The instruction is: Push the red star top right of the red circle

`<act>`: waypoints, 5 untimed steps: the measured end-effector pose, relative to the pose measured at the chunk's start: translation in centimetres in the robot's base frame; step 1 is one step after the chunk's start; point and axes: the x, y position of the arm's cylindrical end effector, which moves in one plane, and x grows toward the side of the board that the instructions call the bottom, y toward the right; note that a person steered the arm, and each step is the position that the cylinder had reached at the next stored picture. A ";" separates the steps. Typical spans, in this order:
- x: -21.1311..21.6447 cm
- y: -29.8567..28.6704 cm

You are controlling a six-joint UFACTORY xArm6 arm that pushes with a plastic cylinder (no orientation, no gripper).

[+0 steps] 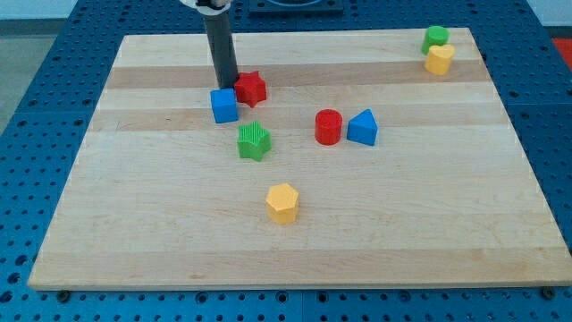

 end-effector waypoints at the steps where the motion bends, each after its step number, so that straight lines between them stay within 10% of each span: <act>1: 0.5 3.0; 5: 6.1 11.5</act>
